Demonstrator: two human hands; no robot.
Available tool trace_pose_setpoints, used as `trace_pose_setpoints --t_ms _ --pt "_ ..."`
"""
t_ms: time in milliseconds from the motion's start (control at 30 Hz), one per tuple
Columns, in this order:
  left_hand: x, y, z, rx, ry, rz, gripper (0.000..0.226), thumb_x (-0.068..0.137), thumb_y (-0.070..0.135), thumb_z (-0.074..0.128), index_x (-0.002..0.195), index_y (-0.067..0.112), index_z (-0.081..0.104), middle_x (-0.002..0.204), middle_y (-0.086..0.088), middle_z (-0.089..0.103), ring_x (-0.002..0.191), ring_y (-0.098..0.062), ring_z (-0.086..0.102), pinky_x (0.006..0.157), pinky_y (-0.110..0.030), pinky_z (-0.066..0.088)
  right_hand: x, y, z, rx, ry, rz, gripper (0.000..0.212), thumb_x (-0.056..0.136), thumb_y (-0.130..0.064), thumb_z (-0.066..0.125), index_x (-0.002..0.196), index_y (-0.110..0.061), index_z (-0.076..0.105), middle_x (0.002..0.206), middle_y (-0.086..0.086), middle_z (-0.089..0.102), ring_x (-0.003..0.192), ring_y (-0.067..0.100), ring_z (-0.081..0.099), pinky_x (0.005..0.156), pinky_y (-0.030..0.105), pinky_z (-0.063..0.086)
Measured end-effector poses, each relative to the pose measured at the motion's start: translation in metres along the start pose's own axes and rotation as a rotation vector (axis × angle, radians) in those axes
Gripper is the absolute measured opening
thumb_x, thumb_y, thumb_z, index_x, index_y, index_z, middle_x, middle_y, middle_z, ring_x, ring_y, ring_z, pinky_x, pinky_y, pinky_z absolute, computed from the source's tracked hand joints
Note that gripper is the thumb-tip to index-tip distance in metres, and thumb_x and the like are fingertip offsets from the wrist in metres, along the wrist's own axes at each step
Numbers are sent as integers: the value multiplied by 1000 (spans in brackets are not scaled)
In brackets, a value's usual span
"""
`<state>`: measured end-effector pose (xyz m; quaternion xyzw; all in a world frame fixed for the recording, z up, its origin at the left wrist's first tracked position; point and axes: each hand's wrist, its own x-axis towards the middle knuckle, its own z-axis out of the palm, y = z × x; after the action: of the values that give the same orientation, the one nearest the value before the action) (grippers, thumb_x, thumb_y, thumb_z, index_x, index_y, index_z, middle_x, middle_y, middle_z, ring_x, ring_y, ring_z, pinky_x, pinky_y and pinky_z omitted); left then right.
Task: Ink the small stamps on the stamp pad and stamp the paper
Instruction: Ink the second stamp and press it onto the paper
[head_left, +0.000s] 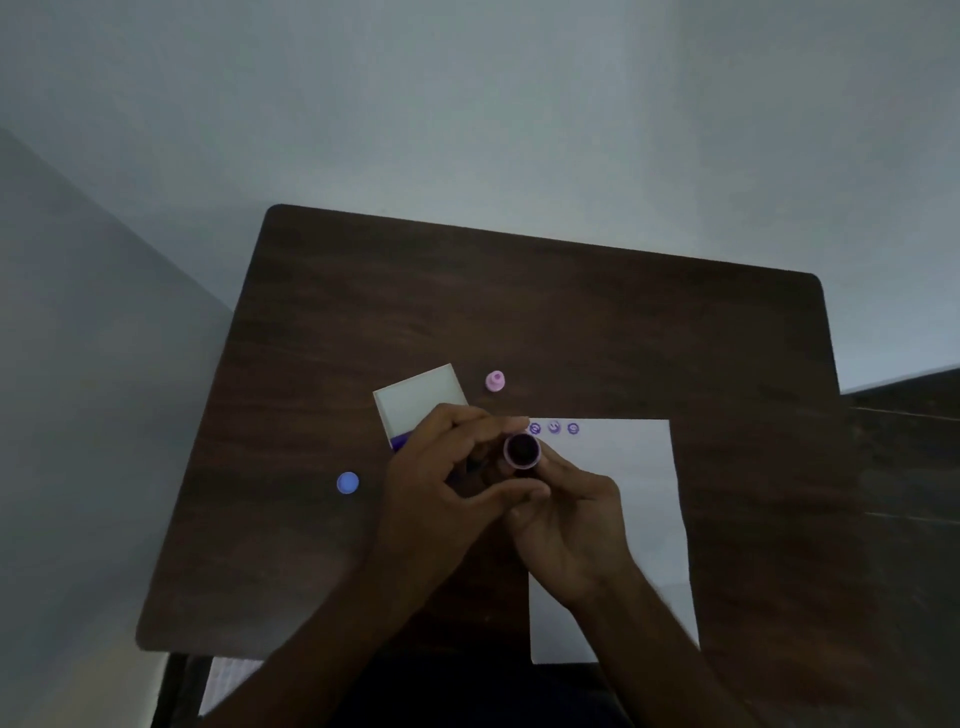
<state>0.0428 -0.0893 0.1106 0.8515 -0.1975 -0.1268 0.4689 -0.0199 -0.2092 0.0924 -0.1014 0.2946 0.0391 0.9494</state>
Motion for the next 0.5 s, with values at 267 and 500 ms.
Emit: trace_pose_setpoints --t_ms 267,500 --pt "4 35 12 46 -43 50 49 58 24 84 96 -2 68 96 -19 68 90 -27 62 83 -33 47 -18 -15 -12 62 -34 -42 58 55 -6 85 109 3 64 115 23 63 101 33 61 95 34 37" --pt "-5 55 45 -48 -109 -96 46 66 -19 71 106 -25 50 112 -41 53 106 -51 51 83 0 32 -29 -31 -26 59 -88 -58 52 68 -13 79 115 0 61 124 23 58 114 34 54 101 37 32"
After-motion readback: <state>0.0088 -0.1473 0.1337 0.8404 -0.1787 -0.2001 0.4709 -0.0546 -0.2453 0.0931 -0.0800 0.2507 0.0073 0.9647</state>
